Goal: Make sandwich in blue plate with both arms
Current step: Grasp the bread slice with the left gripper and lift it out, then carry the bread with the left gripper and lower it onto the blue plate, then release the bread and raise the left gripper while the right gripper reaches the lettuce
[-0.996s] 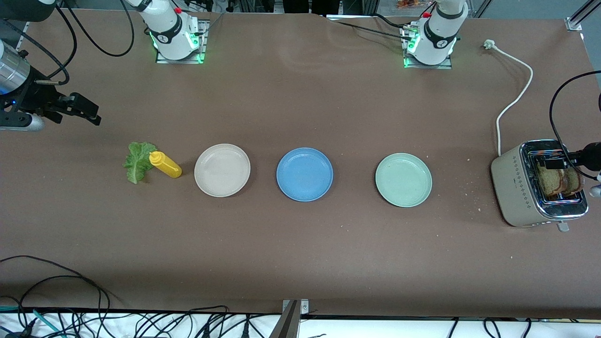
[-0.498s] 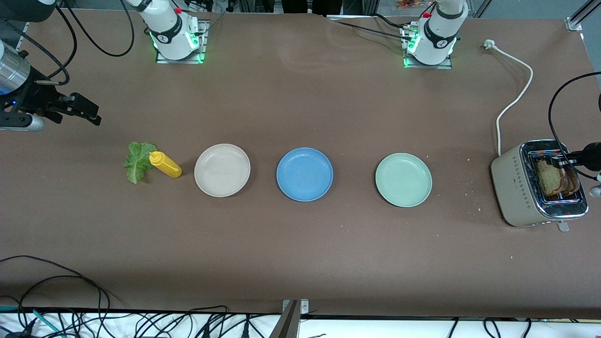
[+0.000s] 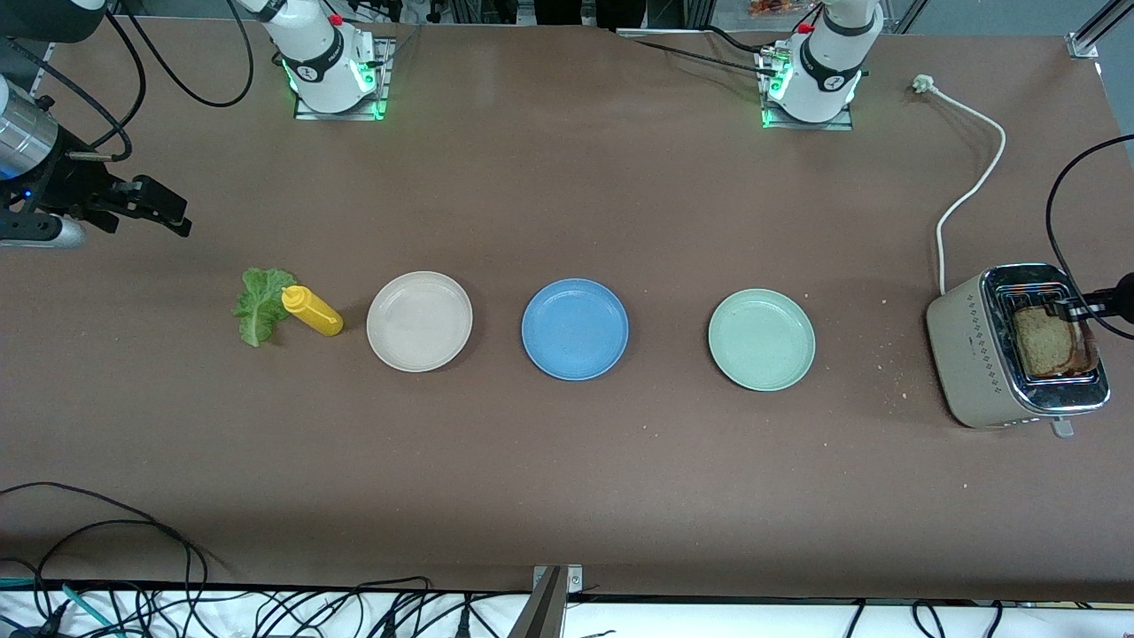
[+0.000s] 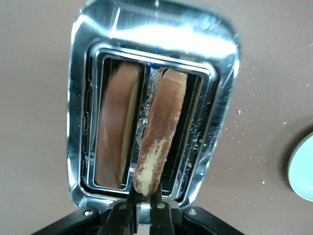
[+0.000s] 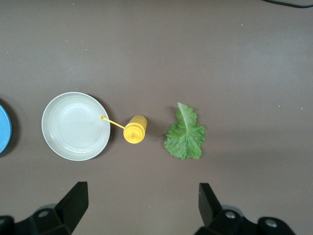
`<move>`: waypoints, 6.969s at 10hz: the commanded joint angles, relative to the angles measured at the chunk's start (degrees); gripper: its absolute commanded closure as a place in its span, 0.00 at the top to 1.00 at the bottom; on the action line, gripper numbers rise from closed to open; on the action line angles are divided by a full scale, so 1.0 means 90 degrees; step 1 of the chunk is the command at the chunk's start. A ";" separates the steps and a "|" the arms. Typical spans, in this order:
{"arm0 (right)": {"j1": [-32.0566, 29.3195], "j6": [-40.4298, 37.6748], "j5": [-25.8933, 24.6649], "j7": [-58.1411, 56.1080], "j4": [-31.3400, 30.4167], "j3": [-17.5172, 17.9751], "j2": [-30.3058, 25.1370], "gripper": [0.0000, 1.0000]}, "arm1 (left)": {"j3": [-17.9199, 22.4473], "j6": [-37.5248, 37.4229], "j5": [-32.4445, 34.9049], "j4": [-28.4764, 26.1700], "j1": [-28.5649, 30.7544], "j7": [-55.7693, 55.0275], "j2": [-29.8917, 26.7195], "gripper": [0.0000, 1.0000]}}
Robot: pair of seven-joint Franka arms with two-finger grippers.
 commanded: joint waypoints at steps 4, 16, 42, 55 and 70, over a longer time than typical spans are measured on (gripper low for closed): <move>0.0026 -0.0173 -0.0101 0.0046 0.0206 0.0010 0.0069 1.00 | -0.0249 -0.0799 0.0052 0.0507 -0.0015 0.0055 -0.0506 0.00; 0.0026 -0.0251 -0.0101 0.0066 0.0206 0.0000 0.0069 1.00 | -0.2377 -0.0518 -0.3273 -0.0174 -0.0102 -0.3676 -0.0692 0.00; 0.0016 -0.0456 -0.0101 0.0104 0.0196 -0.0010 0.0225 1.00 | -0.2691 0.7061 -0.5554 -0.2510 -0.4615 -0.4281 0.0763 0.00; -0.0052 -0.0427 -0.0130 0.0007 0.0177 -0.0039 0.0703 1.00 | -0.2146 0.5592 -0.5310 -0.3076 -0.4449 -0.4398 0.0529 1.00; -0.0432 0.4239 -0.0922 -0.1174 -0.2802 -0.0586 0.2459 1.00 | -0.0787 0.0011 0.0101 -0.0598 -0.1988 -0.2967 -0.1483 1.00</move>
